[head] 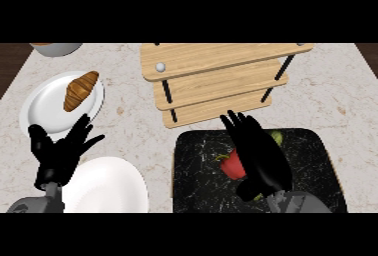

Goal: Pick the bell pepper from the tray and place it in the tiered shelf

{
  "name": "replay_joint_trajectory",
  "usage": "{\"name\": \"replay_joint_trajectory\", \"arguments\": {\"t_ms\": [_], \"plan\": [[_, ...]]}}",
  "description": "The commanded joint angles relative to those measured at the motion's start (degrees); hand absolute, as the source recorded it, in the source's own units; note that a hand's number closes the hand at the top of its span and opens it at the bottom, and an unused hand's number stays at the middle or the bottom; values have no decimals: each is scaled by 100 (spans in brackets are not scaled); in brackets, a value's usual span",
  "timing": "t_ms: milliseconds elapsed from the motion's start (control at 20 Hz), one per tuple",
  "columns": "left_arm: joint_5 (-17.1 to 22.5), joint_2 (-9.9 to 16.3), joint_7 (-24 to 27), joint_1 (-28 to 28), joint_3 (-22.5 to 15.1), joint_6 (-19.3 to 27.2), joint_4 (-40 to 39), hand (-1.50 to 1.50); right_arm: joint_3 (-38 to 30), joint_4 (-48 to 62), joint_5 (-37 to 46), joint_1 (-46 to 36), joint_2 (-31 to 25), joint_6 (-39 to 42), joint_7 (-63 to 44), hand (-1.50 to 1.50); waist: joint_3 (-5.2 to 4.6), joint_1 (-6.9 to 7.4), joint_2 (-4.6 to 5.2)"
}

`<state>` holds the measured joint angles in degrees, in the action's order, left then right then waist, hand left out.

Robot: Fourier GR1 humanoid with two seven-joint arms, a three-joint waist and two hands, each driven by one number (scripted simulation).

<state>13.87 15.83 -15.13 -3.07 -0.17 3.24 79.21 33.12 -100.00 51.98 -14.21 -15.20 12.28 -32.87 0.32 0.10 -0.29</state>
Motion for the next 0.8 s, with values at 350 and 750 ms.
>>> {"name": "replay_joint_trajectory", "arguments": {"t_ms": [350,750], "plan": [[-341,-380,-224,-17,-51,196,-145,0,-383,879,300,-178,472,-210,875,-150,-32,0,30],[-283,-286,49,224,41,-122,-64,0,369,1427,602,-17,422,22,1565,150,-31,15,30]]}}
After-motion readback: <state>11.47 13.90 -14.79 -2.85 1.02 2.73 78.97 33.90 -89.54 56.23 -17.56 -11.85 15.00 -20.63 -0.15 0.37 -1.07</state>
